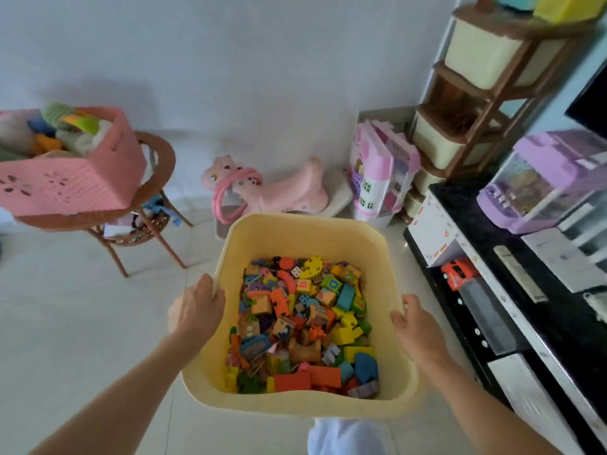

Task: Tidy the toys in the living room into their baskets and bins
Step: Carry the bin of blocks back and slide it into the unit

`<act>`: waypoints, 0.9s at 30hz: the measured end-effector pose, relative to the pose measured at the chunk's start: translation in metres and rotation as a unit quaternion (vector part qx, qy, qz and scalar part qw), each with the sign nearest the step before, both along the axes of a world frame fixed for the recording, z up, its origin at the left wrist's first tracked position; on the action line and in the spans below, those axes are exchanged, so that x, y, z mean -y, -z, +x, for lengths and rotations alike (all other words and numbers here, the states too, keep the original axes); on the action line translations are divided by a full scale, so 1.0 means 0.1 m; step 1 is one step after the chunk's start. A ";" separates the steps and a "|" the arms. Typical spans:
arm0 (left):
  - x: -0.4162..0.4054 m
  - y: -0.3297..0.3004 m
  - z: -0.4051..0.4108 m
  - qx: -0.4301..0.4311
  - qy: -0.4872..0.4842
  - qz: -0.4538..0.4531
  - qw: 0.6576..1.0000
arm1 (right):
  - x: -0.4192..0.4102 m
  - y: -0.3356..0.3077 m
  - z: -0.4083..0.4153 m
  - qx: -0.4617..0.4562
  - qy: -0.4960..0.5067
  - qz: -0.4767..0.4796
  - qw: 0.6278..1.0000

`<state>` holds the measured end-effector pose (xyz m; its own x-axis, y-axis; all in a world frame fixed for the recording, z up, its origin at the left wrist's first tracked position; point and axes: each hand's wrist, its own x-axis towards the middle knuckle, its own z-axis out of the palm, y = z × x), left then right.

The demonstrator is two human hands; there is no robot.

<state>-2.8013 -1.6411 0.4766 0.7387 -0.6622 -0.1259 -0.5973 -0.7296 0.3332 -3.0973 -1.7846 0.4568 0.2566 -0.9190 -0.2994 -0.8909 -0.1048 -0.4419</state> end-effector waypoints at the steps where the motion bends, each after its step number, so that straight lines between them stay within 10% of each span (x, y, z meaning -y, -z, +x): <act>1: 0.27 0.02 0.07 0.002 0.012 -0.003 1.000 | 0.22 0.02 0.03 0.005 0.015 -0.001 1.000; 27: 7.03 -0.34 1.42 0.016 0.322 -0.056 0.945 | 5.14 -0.30 0.97 0.076 0.309 -0.006 0.948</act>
<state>-2.6593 -2.3445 0.5104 0.1795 -0.9837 -0.0120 -0.9165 -0.1717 0.3614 -3.0007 -2.2987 0.4871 -0.2930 -0.9111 -0.2899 -0.7095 0.4105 -0.5728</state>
